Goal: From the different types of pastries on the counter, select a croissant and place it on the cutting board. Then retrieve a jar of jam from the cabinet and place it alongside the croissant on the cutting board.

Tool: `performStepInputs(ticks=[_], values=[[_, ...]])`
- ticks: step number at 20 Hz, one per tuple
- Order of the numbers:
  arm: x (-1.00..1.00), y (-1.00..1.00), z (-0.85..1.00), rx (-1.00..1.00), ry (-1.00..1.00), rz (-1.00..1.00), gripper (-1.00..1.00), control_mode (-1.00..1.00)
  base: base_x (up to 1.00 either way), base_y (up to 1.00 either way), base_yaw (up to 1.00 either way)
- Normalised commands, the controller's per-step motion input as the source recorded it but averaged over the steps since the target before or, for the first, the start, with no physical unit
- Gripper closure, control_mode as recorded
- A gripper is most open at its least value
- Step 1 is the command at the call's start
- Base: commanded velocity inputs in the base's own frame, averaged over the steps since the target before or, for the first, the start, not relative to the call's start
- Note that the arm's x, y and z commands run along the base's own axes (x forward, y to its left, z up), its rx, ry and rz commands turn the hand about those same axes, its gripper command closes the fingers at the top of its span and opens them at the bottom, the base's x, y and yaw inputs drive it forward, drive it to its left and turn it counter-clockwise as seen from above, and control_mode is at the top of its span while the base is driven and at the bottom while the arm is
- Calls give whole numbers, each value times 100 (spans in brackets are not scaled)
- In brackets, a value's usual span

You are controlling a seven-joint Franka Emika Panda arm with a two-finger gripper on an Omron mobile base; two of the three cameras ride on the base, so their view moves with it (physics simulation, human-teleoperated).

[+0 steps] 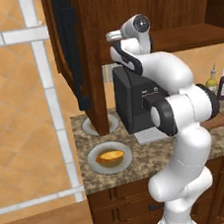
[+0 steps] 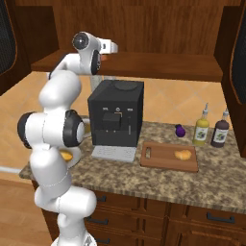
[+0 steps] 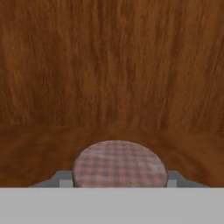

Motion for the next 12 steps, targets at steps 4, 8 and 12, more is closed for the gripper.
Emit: performStepInputs(ticks=[4,8,12], values=[[-64,-55,0,8,0,0,100,-100,0,0,0],[-100,-66,3,19,-5,-1,100,-100,0,0,0],[-100,-78,15,14,-4,0,100,-100,0,0,0]])
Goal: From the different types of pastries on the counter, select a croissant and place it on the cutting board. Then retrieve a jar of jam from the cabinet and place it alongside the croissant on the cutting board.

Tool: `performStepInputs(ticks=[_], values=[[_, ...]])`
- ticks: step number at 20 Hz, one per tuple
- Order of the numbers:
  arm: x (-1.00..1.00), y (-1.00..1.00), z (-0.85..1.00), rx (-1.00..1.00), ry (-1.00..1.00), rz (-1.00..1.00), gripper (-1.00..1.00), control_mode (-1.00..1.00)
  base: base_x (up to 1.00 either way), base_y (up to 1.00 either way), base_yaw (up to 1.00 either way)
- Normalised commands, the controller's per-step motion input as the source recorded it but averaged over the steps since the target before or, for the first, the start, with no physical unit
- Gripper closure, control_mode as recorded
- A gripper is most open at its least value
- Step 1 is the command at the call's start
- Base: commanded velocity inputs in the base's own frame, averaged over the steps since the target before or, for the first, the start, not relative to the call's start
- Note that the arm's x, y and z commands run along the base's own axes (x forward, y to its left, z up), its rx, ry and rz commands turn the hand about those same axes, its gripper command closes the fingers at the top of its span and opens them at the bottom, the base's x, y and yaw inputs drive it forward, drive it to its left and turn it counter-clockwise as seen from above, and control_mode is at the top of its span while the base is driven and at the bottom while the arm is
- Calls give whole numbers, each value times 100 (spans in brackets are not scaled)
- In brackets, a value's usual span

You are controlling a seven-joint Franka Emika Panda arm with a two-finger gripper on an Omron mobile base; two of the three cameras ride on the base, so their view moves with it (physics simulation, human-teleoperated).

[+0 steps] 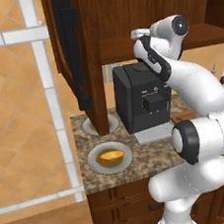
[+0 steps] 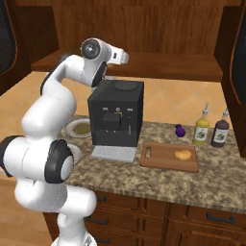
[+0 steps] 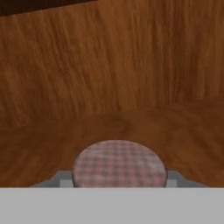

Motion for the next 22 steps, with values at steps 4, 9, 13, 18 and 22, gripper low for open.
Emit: performStepInputs(ticks=[4,9,13,18,22], values=[[-100,-89,2,8,-3,5,100,-100,0,0,0],[-98,-100,-22,4,0,11,100,-100,0,0,0],[-75,-97,-64,0,0,14,100,-100,0,0,0],[-31,-70,-86,-1,0,17,100,-100,0,0,0],[-6,-4,-96,-11,-12,17,100,-100,0,0,0]])
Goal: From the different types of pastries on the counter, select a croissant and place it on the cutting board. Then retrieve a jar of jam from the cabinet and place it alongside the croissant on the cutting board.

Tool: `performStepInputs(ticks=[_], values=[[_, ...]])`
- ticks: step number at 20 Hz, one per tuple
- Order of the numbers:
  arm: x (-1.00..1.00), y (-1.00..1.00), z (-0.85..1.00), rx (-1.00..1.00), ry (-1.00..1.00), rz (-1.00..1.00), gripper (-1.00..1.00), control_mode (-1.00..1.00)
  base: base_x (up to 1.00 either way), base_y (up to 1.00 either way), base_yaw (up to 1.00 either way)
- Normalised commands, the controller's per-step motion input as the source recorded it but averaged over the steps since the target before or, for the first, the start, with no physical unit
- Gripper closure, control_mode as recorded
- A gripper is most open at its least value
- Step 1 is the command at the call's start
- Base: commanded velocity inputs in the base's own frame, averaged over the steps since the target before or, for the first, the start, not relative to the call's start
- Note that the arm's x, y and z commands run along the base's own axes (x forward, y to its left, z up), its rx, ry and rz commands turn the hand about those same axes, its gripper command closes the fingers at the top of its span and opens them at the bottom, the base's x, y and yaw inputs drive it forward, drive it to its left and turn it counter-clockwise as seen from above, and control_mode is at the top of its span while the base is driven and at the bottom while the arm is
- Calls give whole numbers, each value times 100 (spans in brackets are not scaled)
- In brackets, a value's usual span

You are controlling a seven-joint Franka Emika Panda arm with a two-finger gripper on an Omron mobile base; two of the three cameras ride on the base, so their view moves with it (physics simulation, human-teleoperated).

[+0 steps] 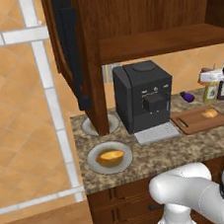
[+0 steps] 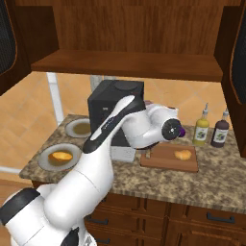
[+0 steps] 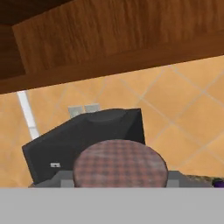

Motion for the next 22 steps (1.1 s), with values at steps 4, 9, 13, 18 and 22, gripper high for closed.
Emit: performStepInputs(ticks=[4,9,13,18,22], values=[[0,0,-95,-17,-8,15,100,-100,0,0,0],[0,-9,-93,-17,0,13,100,-100,0,0,0],[1,-23,-67,-14,6,11,100,-100,0,0,0],[18,-31,-53,-4,7,13,100,-100,0,0,0],[36,-33,-49,0,3,14,100,-100,0,0,0]])
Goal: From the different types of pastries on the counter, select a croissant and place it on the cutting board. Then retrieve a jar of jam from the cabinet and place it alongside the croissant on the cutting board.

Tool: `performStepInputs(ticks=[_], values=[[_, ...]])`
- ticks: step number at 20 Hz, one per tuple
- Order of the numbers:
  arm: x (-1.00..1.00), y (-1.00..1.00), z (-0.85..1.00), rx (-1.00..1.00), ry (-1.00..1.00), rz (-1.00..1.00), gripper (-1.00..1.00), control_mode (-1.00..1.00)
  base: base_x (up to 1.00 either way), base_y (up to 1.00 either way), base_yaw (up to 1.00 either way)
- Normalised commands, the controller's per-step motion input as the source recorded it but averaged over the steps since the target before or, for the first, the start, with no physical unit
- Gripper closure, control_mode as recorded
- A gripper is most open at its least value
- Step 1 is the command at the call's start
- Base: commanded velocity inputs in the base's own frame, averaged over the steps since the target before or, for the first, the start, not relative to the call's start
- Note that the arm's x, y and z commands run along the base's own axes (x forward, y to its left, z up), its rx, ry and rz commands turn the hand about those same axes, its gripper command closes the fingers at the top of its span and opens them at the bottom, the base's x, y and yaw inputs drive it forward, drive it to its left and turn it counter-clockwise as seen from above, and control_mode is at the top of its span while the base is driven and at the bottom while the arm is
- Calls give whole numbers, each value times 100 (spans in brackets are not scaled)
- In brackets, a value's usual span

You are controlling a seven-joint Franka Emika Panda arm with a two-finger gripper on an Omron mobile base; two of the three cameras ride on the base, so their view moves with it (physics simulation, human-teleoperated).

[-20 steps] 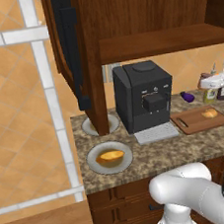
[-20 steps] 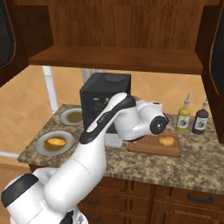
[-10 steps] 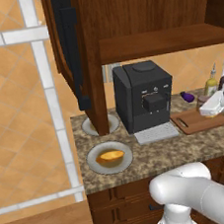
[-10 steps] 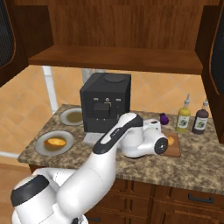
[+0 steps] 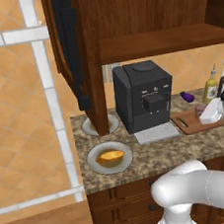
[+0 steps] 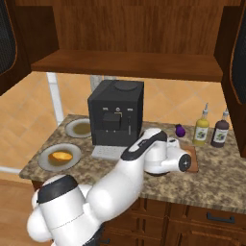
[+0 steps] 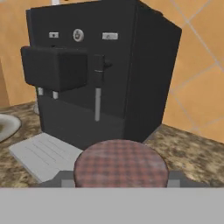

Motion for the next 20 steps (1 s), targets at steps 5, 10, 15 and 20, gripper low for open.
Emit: performStepInputs(ticks=[5,10,15,20], values=[[25,-18,-48,0,0,13,100,-100,0,0,0],[6,-1,-38,0,0,6,100,-100,0,0,0],[18,5,-18,0,0,1,100,-100,0,0,0],[24,20,-15,0,0,2,100,-100,0,0,0]])
